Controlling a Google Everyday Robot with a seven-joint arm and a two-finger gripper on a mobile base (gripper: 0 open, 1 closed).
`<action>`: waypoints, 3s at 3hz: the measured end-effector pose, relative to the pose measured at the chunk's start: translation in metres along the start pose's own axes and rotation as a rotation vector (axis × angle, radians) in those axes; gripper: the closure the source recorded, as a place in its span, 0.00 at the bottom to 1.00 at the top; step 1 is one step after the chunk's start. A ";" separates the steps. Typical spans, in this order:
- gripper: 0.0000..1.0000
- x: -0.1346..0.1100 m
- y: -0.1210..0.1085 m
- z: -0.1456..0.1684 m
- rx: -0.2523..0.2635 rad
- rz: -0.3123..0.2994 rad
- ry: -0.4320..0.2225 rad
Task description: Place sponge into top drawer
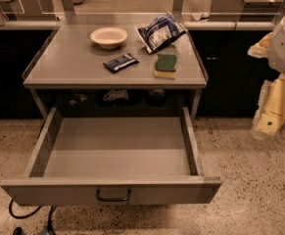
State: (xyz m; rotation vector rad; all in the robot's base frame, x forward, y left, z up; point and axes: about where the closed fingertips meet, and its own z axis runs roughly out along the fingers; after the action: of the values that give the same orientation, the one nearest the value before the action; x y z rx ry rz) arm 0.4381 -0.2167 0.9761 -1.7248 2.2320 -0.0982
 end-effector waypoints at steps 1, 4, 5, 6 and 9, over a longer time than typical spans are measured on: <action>0.00 0.000 0.000 0.000 0.000 0.000 0.000; 0.00 -0.023 -0.096 0.071 -0.072 0.000 -0.289; 0.00 -0.024 -0.145 0.097 -0.013 0.039 -0.352; 0.00 -0.013 -0.187 0.113 0.097 0.108 -0.348; 0.00 0.012 -0.257 0.155 0.135 0.291 -0.462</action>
Offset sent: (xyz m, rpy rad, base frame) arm 0.0334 0.0019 -0.0134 0.1205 0.0166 0.0505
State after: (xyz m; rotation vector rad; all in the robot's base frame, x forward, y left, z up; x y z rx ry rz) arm 0.7193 -0.2763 0.8902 -1.1894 2.0424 0.1920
